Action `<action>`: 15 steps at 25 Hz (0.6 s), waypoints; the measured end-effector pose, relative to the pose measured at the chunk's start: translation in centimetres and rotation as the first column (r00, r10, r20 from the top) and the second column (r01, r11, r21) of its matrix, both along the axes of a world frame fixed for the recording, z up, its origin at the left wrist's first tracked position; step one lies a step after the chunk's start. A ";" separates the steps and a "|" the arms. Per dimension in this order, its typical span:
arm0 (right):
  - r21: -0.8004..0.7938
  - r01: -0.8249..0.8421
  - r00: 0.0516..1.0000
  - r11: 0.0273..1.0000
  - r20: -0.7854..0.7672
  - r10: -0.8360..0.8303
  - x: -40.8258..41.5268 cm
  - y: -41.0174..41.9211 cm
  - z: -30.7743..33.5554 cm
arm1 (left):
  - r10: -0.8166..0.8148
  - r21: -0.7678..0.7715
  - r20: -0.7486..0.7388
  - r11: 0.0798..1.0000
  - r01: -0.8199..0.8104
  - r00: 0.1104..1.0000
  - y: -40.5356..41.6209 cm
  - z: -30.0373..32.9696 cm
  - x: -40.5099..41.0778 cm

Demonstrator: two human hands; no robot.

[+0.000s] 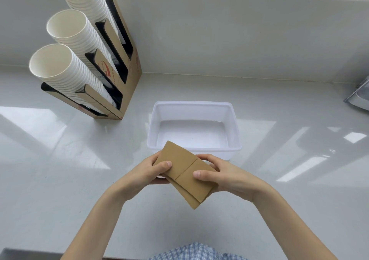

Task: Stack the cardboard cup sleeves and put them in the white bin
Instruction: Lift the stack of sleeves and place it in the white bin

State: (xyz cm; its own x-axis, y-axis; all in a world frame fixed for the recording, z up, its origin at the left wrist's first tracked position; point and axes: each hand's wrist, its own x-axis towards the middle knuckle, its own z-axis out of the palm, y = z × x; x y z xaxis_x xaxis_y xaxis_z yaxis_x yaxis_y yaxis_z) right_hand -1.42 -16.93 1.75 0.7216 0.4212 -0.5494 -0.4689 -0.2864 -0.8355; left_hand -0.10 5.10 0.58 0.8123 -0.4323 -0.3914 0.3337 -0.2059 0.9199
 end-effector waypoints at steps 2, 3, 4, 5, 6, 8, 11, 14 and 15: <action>0.043 -0.024 0.999 0.999 -0.023 0.025 0.2 -0.3 -0.1 | -0.011 0.009 0.002 1.000 0.011 1.000 0.0 0.3 0.1; 0.057 -0.041 0.999 0.998 -0.027 0.042 0.4 -0.4 -0.1 | -0.015 0.014 0.004 1.000 0.015 1.000 0.0 0.5 0.1; 0.065 -0.060 0.998 0.996 -0.031 0.062 0.5 -0.6 -0.1 | -0.027 0.022 0.009 0.999 0.027 1.000 0.1 0.7 0.2; 0.062 -0.080 0.996 0.995 -0.033 0.082 0.7 -0.7 -0.1 | -0.043 0.031 0.014 0.999 0.042 0.999 0.0 1.0 0.3; 0.051 -0.097 0.994 0.994 -0.036 0.099 0.8 -0.8 0.0 | -0.058 0.039 0.019 0.998 0.058 0.998 -0.1 1.3 0.5; 0.031 -0.113 0.993 0.993 -0.038 0.114 1.4 -0.8 0.2 | -0.082 0.048 0.024 0.996 0.080 0.996 -0.2 1.9 0.8; 0.090 -0.101 0.993 0.991 -0.047 0.106 1.9 -0.5 0.4 | -0.101 0.057 0.052 0.994 0.098 0.994 -0.6 2.7 1.6; 0.176 -0.083 0.995 0.981 -0.045 0.092 2.4 -0.1 0.5 | -0.062 0.062 0.076 0.996 0.057 0.995 -1.0 3.4 2.8; 0.200 -0.063 0.996 0.978 -0.045 0.074 2.6 0.0 0.5 | -0.043 0.070 0.081 0.997 0.037 0.996 -1.1 3.5 3.2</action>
State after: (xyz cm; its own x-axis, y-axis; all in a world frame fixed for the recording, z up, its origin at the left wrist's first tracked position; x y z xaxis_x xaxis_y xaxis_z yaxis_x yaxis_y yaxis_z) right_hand 1.21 -16.90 2.26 0.6601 0.5727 -0.4861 -0.4982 -0.1506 -0.8539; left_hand 3.12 3.96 4.10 0.8257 -0.4393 -0.3538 0.2478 -0.2810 0.9272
